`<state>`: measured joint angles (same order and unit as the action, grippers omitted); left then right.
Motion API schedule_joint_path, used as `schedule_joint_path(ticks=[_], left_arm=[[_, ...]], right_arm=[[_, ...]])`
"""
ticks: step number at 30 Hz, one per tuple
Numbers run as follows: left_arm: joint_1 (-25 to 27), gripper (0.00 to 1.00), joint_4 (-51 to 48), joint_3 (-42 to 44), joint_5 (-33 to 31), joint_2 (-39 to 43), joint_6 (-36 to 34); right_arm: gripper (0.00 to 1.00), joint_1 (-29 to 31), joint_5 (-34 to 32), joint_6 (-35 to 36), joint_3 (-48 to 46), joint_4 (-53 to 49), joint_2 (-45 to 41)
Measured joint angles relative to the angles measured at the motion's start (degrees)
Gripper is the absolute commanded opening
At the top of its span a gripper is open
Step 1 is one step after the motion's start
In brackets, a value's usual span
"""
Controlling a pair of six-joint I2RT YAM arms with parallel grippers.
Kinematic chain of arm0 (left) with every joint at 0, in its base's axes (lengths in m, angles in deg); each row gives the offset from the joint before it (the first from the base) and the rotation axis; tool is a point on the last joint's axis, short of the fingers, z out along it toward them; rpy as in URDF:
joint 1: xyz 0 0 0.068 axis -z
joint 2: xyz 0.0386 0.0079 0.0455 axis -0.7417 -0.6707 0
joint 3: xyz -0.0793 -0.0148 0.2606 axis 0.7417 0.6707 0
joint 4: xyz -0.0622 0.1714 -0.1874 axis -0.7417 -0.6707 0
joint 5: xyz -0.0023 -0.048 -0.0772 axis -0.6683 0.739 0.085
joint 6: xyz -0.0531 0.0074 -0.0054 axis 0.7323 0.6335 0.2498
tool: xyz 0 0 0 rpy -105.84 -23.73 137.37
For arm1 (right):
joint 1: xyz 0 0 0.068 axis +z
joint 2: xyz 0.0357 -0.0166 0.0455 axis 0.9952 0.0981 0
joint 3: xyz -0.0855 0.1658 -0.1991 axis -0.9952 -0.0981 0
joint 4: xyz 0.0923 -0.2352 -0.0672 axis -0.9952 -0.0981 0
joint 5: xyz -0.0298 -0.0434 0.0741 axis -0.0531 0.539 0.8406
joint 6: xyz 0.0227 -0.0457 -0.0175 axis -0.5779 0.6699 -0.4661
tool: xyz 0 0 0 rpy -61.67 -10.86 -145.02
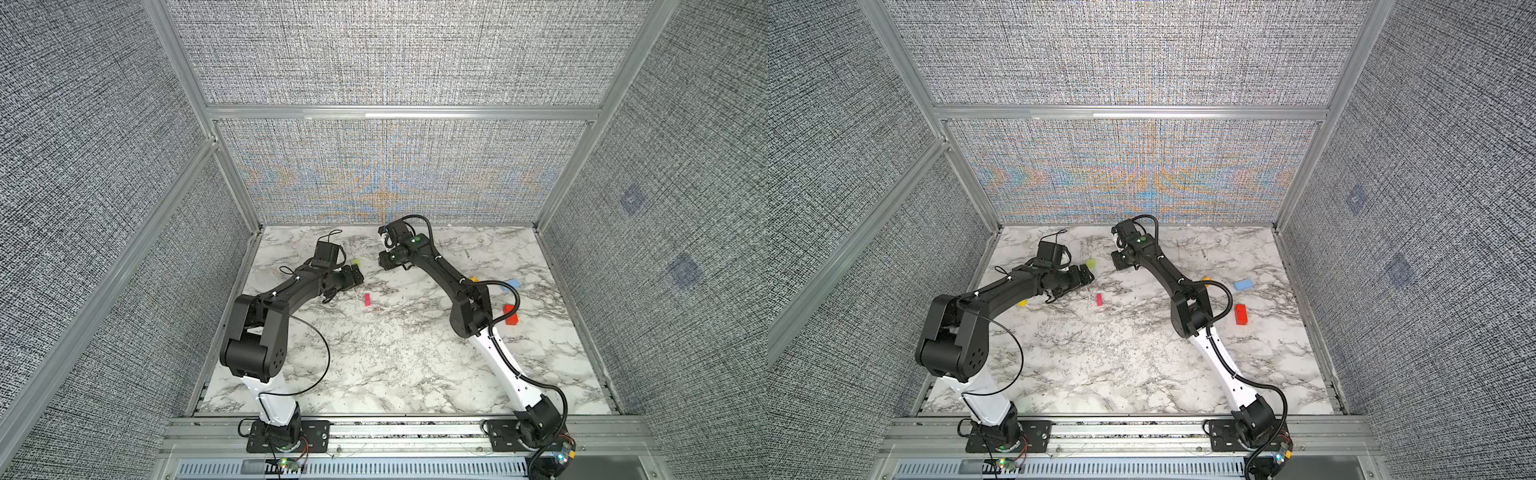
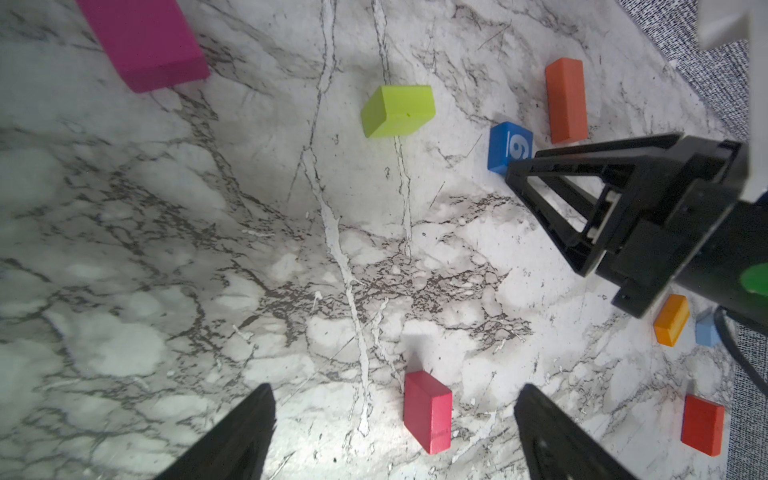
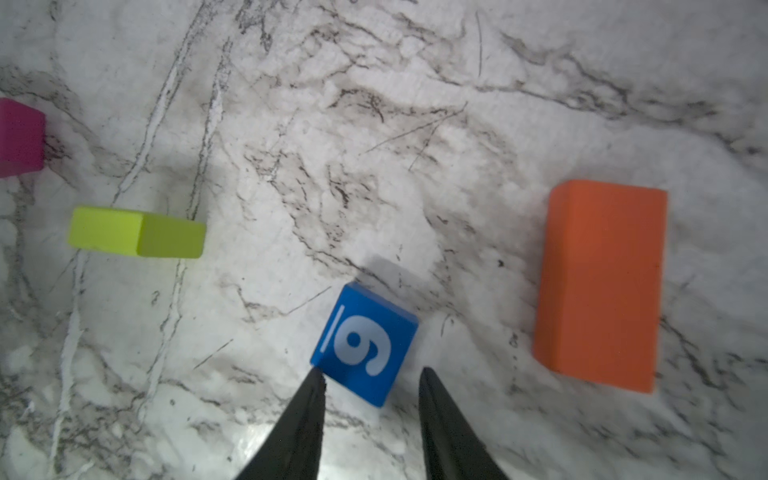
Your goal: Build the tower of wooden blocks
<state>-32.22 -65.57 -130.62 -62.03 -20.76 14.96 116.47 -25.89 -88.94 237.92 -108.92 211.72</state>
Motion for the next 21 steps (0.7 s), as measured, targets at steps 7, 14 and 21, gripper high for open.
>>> schedule_joint_path(ticks=[7, 14, 21], left_arm=[[0.0, 0.92, 0.0, 0.0, 0.0, 0.0, 0.0], [-0.4, 0.87, -3.5, -5.6, 0.1, -0.4, -1.6], [-0.3, 0.71, -10.8, -24.4, 2.8, -12.4, -5.6]], right_arm=[[0.29, 0.1, -1.2, -0.7, -0.8, 0.1, -0.2], [0.49, -1.1, 1.2, -2.2, -20.6, 7.1, -11.5], [0.58, -3.4, 3.6, -3.7, -46.1, 21.1, -34.3]])
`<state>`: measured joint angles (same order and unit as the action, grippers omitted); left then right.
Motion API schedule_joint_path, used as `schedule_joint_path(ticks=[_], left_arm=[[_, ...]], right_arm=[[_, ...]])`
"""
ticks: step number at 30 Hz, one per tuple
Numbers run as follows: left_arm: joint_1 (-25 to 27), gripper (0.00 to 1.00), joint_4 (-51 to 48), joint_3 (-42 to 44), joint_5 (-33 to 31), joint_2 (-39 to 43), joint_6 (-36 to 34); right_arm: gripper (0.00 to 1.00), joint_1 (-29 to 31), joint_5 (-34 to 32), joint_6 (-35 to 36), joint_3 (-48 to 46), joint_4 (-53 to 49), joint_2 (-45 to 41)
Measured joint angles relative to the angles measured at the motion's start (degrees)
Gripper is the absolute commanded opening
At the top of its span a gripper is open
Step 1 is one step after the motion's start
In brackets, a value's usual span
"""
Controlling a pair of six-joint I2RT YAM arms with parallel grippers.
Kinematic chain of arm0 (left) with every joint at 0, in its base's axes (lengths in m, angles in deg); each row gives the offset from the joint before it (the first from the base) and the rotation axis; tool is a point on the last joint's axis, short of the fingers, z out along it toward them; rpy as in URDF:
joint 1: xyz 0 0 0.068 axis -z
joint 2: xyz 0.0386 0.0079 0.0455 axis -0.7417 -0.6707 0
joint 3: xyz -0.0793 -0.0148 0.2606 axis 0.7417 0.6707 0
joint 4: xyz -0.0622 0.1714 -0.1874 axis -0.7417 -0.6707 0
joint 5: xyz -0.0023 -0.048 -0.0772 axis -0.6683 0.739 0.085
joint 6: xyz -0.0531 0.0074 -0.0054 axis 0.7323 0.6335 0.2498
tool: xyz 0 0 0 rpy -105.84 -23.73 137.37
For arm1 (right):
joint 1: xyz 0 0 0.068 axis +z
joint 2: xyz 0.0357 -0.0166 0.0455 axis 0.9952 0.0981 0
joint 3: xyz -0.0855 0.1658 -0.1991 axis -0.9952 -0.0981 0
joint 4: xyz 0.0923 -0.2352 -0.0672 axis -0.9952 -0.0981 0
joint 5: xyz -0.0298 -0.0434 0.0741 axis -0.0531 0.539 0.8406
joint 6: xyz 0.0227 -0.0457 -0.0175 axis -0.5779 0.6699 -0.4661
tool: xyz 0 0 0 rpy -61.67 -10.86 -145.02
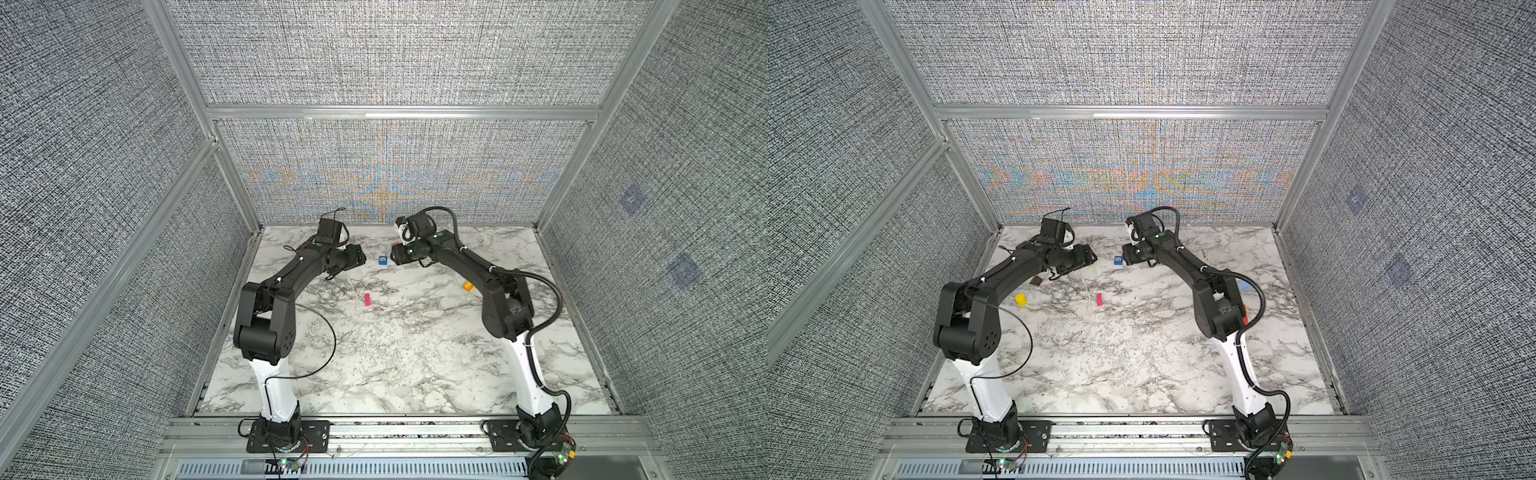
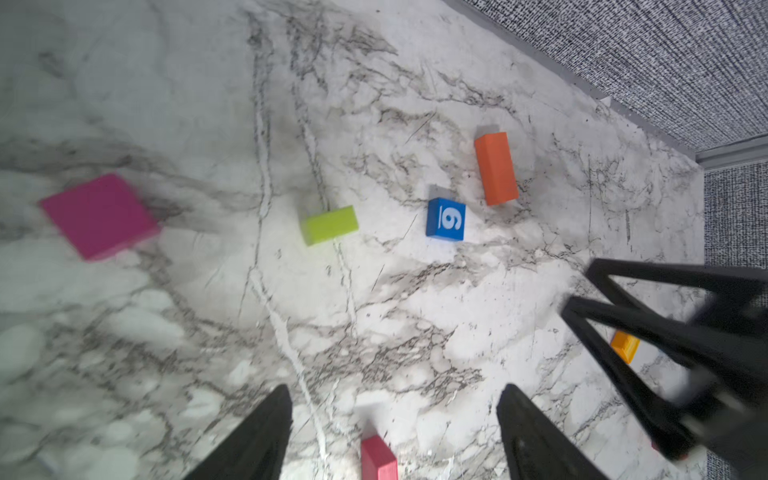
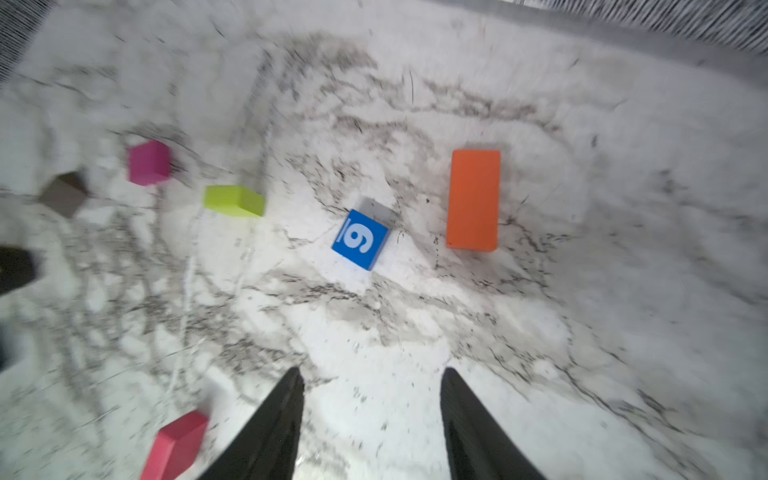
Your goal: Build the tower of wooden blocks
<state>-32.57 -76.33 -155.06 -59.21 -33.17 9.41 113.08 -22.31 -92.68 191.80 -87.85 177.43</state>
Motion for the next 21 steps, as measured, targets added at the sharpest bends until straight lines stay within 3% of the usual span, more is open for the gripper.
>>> schedule_joint_path(ticks=[11, 16, 21], left_arm=[[5.3, 0.69, -15.0, -37.0, -0.2, -24.3, -7.0], [6.0, 0.69, -19.9, -45.0, -2.5, -31.1, -8.8], [6.7, 0.69, -20.0, -45.3, -1.3, -33.5, -9.0]], right_arm=[[0.6, -7.4, 5.4, -6.5, -35.5, 18.0, -25.5], [0.6, -9.7, 7.5, -9.1, -43.9, 23.5, -30.7], [0.6, -10.5, 9.1, -10.6, -47.0, 27.0, -32.3]])
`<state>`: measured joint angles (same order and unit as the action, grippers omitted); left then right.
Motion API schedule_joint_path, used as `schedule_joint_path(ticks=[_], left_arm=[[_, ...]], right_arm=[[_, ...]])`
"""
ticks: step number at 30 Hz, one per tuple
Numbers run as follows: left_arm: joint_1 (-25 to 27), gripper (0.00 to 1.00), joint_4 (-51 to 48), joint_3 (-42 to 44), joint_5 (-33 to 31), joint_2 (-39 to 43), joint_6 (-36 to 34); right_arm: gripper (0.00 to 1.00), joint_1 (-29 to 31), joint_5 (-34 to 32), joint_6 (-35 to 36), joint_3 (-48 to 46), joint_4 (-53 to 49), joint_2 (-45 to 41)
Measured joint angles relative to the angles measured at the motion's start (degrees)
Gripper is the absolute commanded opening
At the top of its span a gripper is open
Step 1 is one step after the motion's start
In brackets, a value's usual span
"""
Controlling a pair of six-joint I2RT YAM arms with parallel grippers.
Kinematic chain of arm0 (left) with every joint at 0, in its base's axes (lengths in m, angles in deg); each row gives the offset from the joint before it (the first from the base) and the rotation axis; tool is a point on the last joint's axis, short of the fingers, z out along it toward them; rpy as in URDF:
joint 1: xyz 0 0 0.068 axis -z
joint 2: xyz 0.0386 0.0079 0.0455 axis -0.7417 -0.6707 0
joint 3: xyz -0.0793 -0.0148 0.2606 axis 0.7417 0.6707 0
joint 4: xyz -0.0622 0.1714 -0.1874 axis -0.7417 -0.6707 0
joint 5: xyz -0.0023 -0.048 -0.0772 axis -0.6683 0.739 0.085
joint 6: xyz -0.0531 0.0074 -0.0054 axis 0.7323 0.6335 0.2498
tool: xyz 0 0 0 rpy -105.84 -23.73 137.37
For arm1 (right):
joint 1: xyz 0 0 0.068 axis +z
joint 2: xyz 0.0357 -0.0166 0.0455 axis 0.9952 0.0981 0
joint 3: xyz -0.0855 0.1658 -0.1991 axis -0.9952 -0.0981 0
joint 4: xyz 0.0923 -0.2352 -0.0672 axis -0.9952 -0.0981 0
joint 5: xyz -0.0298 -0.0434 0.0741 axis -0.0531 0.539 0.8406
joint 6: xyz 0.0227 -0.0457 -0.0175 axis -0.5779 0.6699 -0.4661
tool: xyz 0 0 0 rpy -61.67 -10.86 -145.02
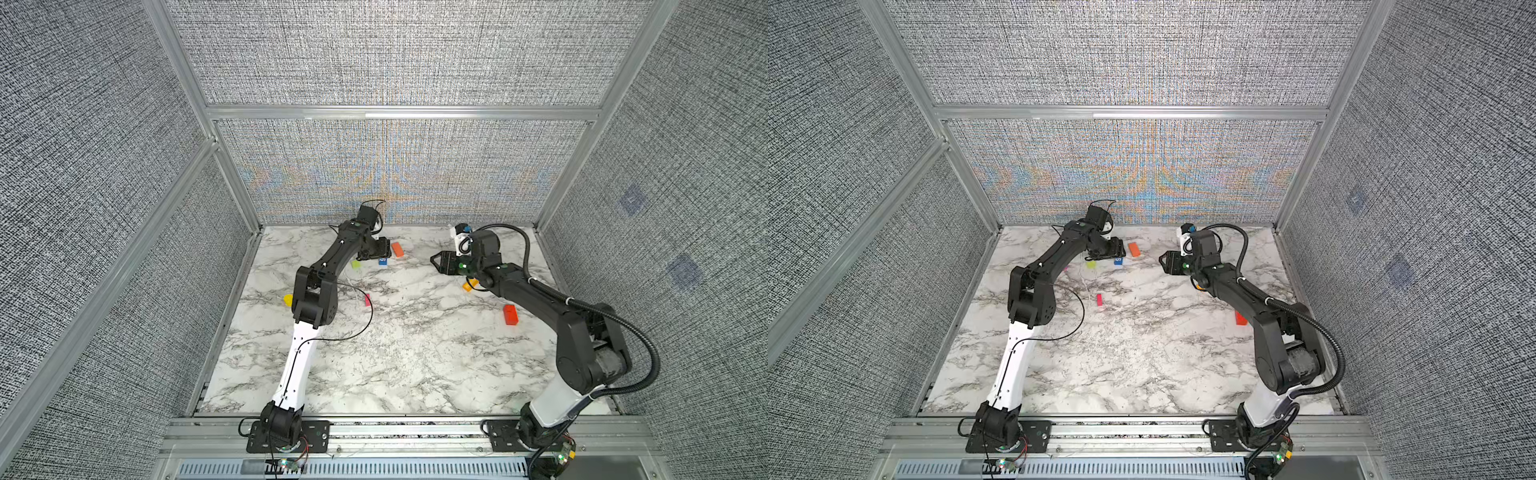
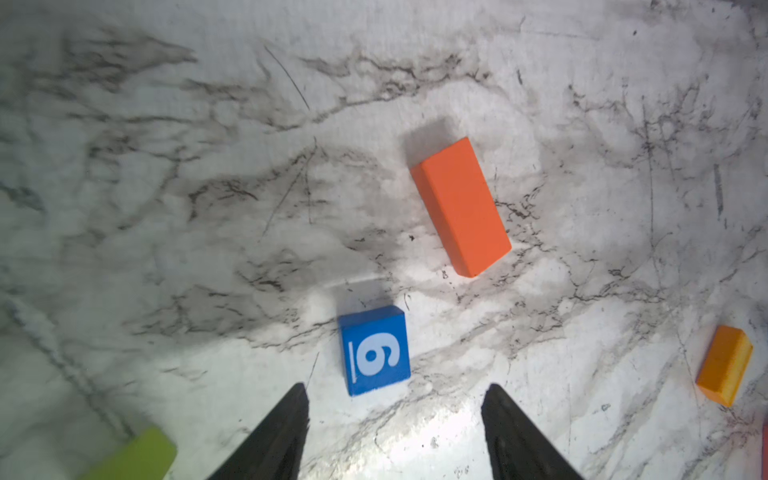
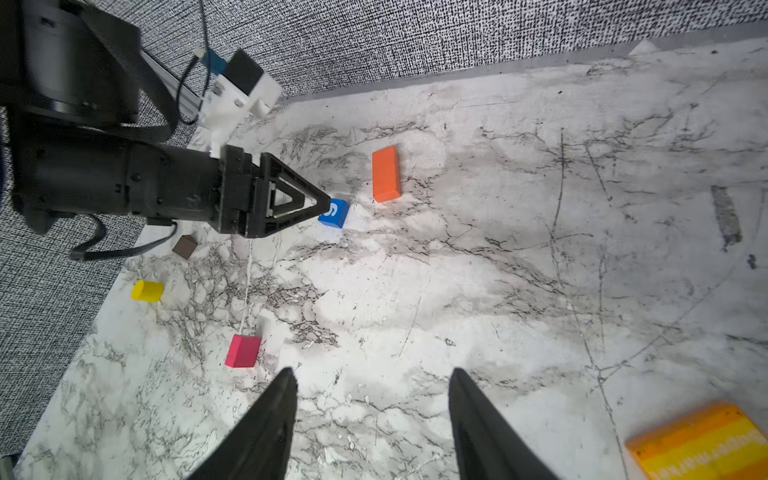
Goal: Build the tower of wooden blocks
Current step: 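Close the left gripper on the blue 6 cube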
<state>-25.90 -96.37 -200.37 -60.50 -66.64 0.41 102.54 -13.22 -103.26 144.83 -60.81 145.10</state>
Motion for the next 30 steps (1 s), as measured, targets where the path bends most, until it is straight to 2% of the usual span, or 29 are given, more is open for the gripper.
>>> schedule_joint_path(ticks=[10, 15, 24, 30], left_arm=[[0.9, 0.64, 3.6, 5.0, 0.0, 0.1, -0.4], [2.1, 0.61, 2.5, 2.4, -2.9, -1.0, -1.1], [4.2, 0.49, -0.3, -3.1, -11.7, -4.2, -2.4], [5.1, 0.34, -0.7, -3.7, -16.2, -4.7, -3.6]], right_arm=[[0.6, 0.0, 1.0, -1.4, -2.4, 1.8, -0.8], [0.6, 0.4, 0.9, -1.5, -5.1, 2.6, -2.5], [0.6, 0.6, 0.7, -1.7, -7.8, 3.3, -5.1], [0.6, 0.6, 0.5, -1.7, -8.0, 3.5, -5.4]])
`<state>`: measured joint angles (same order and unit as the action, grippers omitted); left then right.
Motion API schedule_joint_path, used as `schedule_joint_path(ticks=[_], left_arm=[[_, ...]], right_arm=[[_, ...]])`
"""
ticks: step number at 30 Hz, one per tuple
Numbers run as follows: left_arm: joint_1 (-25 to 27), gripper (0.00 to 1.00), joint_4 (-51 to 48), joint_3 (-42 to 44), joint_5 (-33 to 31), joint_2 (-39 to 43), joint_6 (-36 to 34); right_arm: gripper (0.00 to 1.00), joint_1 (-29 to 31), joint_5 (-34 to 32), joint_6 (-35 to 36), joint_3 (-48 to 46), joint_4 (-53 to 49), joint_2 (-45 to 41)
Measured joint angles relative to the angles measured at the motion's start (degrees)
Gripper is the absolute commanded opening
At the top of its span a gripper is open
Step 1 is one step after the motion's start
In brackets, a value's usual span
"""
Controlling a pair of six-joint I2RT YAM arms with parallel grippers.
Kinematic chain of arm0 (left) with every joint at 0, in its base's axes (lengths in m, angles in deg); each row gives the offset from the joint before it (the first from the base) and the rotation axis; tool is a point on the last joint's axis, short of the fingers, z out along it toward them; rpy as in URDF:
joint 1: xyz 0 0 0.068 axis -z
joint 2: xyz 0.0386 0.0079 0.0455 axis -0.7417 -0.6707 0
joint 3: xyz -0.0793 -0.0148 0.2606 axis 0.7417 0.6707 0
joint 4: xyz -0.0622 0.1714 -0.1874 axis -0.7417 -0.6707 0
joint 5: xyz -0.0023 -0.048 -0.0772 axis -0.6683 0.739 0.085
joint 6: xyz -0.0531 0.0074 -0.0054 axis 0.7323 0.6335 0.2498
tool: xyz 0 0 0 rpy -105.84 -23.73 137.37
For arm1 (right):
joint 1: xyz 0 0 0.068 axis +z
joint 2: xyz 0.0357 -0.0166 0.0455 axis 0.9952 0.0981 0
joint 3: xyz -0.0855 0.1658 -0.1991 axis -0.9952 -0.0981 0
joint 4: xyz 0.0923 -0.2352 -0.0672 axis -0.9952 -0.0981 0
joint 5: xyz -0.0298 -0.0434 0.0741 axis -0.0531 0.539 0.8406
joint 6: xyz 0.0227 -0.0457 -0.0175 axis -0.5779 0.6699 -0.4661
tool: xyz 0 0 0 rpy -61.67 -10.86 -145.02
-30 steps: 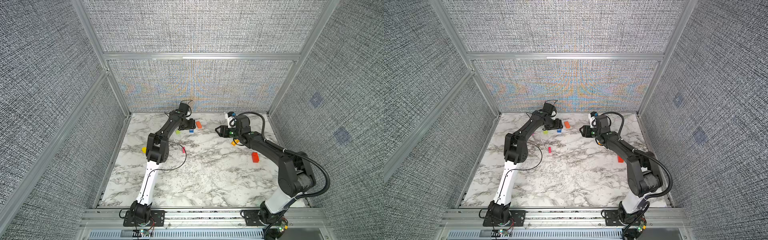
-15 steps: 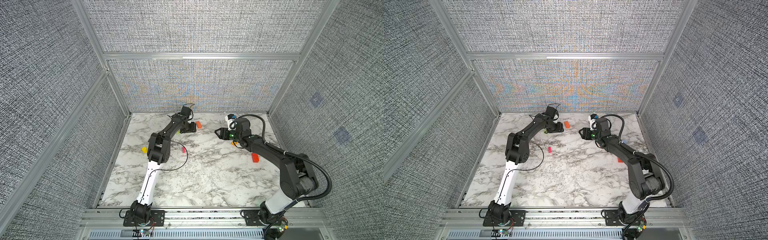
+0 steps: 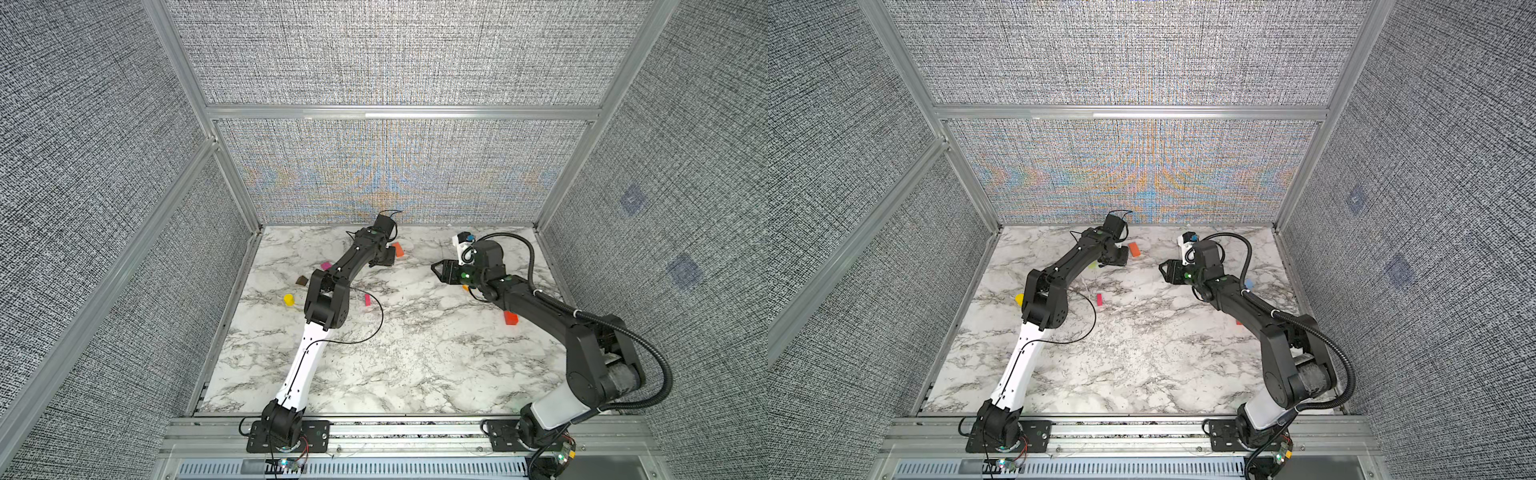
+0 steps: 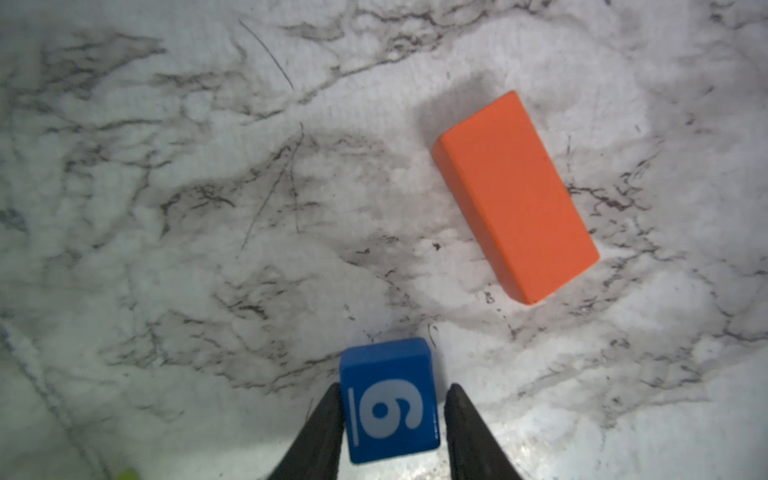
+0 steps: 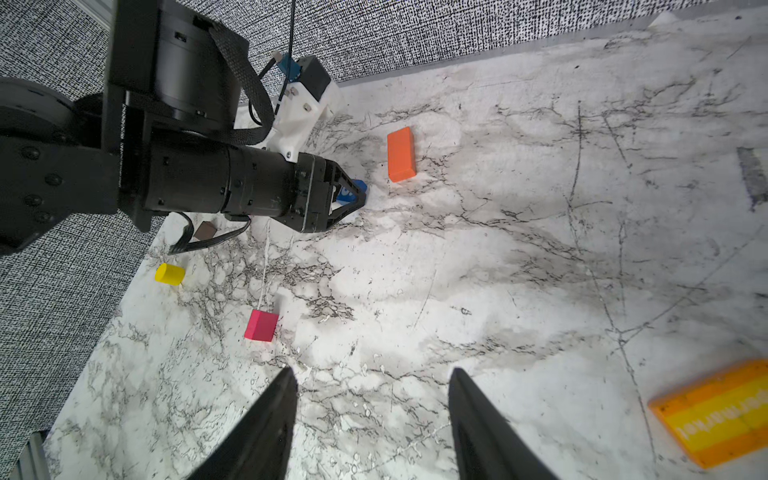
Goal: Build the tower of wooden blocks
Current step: 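Close the left gripper on the blue 6 cube, then lift the blue cube toward the right gripper while the right gripper closes on it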
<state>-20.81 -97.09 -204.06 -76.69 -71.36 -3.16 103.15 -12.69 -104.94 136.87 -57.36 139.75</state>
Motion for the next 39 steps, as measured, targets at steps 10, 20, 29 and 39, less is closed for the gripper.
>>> schedule_joint_path(ticks=[10, 20, 29, 39], left_arm=[[0.5, 0.18, -0.1, 1.0, -1.6, 0.8, -1.2], [0.6, 0.19, 12.1, 32.3, 6.6, 23.4, -6.1], [1.1, 0.17, 29.8, 61.7, 16.5, 44.8, -10.2], [2.8, 0.16, 42.5, 79.1, 24.3, 56.2, -13.4]], right_arm=[[0.6, -1.7, 1.5, -1.0, -0.3, 0.3, 0.0], [0.58, -7.5, 11.5, -3.5, 8.6, -8.8, 4.3], [0.49, -6.7, 19.4, -5.6, 14.9, -18.3, 8.0], [0.54, -0.5, 22.4, -2.9, 25.5, -28.8, 14.2]])
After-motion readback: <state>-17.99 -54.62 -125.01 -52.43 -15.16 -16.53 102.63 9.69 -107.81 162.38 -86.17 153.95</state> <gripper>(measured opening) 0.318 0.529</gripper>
